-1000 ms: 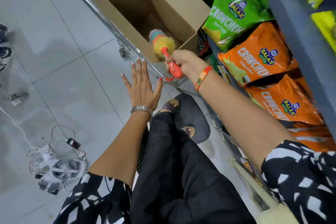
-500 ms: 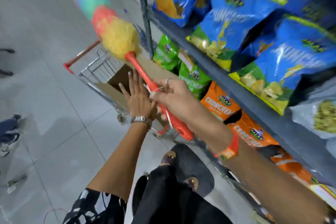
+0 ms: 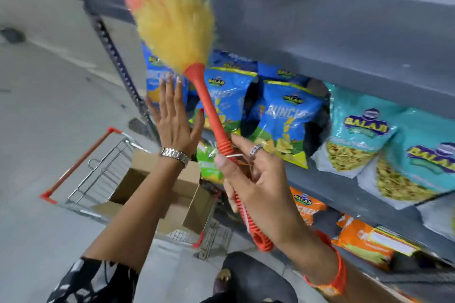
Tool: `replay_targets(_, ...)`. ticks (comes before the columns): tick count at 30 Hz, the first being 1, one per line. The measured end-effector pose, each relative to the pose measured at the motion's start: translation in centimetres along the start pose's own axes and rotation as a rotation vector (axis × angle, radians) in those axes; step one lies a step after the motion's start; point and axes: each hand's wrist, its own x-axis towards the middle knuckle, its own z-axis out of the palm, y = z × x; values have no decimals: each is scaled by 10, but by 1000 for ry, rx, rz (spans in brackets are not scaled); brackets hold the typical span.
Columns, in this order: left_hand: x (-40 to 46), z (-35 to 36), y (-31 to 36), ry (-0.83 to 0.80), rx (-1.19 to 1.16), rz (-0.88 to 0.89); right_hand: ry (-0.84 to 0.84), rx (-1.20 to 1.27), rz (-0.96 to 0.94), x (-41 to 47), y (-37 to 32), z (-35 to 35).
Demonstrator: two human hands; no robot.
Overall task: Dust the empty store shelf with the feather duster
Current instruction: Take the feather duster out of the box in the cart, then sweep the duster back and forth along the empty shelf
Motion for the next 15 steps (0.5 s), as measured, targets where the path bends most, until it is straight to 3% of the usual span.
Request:
replay_targets(10,69,20,85,-81,-240,144,524,306,-103,-22,-21,-58)
replay_targets(15,88,31,103,-76,-257,233,822,265,-261,-32,-37,-101)
